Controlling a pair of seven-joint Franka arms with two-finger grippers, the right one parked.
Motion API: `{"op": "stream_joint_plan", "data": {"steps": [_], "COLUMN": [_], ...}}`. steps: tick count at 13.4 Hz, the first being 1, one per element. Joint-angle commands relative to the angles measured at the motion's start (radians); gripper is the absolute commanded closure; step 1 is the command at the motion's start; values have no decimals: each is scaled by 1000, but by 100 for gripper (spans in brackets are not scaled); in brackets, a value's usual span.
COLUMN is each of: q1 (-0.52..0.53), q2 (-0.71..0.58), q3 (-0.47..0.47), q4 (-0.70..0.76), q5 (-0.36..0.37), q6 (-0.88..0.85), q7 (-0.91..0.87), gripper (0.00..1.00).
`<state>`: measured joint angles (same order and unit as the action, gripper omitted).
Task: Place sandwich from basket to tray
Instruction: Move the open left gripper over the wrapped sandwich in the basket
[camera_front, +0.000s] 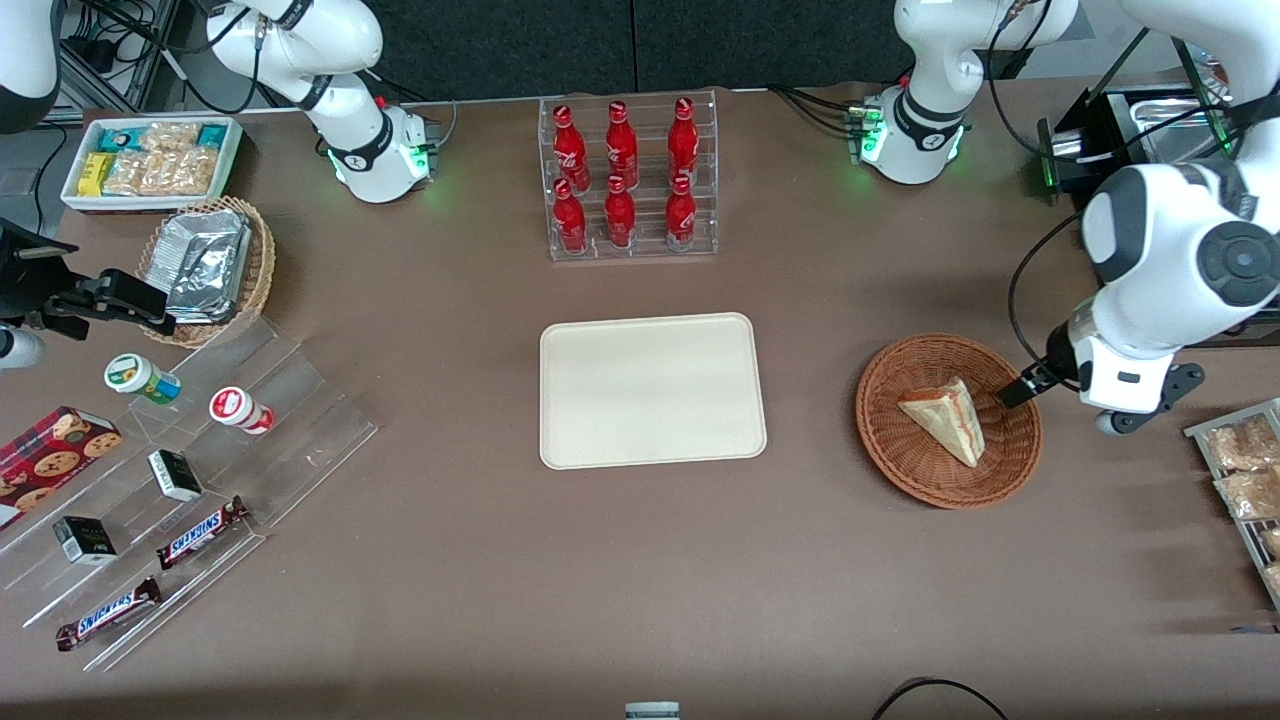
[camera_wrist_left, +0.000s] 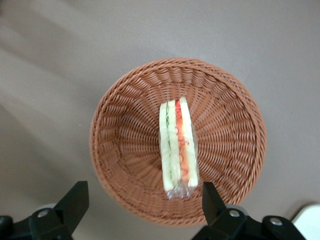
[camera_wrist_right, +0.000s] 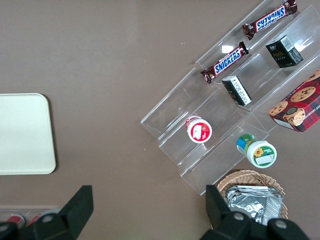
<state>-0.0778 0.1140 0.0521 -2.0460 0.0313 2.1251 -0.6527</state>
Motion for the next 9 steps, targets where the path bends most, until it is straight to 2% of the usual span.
{"op": "stream_joint_plan", "data": {"steps": [1, 4, 9], "q1": [0, -14, -16], "q2": [-13, 16, 64], "q3": [-5, -30, -35], "q4": [-84, -137, -152], "q5": [4, 4, 4], "q6": [120, 223, 285], "q7": [-112, -191, -194], "gripper": [0, 0, 0]}}
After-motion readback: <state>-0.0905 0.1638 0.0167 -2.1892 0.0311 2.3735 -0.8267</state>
